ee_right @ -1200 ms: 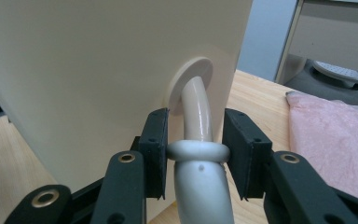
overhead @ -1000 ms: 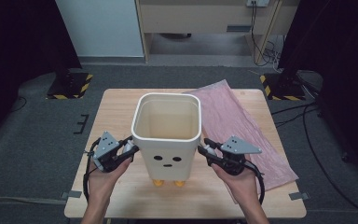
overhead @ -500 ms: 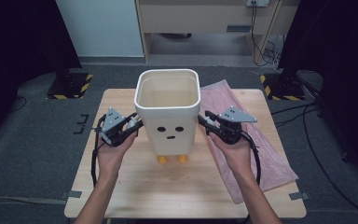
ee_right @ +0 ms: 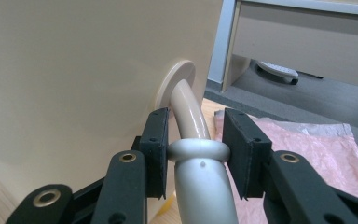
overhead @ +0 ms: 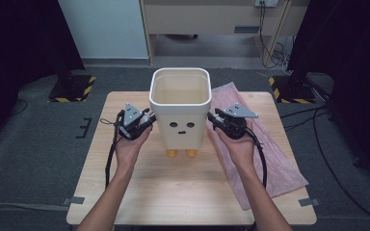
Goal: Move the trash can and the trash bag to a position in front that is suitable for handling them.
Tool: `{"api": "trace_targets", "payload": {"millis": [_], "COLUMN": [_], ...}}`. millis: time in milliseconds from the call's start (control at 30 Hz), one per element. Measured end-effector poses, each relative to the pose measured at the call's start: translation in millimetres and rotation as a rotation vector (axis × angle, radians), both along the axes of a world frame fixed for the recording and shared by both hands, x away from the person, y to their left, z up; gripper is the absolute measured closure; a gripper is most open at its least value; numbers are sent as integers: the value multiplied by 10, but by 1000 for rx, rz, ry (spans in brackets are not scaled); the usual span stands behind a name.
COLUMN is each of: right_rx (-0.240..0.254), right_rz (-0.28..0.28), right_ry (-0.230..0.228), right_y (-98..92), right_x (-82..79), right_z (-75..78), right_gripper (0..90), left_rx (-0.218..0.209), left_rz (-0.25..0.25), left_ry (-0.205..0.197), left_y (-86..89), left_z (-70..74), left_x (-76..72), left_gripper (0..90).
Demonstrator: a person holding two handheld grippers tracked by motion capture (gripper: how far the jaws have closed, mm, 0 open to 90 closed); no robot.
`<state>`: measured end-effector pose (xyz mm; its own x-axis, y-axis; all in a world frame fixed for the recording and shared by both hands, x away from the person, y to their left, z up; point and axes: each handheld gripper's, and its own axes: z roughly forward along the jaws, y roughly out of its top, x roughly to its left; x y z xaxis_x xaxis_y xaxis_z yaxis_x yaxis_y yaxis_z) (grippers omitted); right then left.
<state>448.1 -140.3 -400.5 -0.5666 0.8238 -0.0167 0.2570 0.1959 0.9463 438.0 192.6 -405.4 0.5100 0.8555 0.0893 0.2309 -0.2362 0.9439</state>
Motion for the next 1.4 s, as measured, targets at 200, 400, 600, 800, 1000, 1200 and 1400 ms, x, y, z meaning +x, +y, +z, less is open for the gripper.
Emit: {"api": "trace_targets", "payload": {"millis": [200, 400, 600, 800, 1000, 1200, 1400], "right_rx": [-6, -9, -12, -17, -20, -17, -21], "right_rz": [6, 10, 13, 11, 17, 22, 21], "right_ry": [4, 28, 31, 35, 43, 52, 32], "right_y": [-21, -39, -75, -64, -58, -103, -277], "right_x": [-39, -72, -87, -147, -158, -188, -380], "right_z": [7, 33, -1, -7, 6, 35, 54], "right_gripper": [620, 620, 618, 618, 617, 445, 284], "left_rx": [-10, -26, -27, -29, -35, -30, -14], "left_rz": [-7, -16, -17, -26, -28, -17, -43], "left_ry": [11, 30, 47, 73, 73, 105, 110], "left_y": [-8, -8, -32, -22, -6, 63, 221], "left_z": [16, 9, 17, 32, 27, 55, 175], "left_x": [-40, -60, -61, -88, -75, -89, -201], "left_gripper": [614, 613, 612, 614, 610, 450, 296]}}
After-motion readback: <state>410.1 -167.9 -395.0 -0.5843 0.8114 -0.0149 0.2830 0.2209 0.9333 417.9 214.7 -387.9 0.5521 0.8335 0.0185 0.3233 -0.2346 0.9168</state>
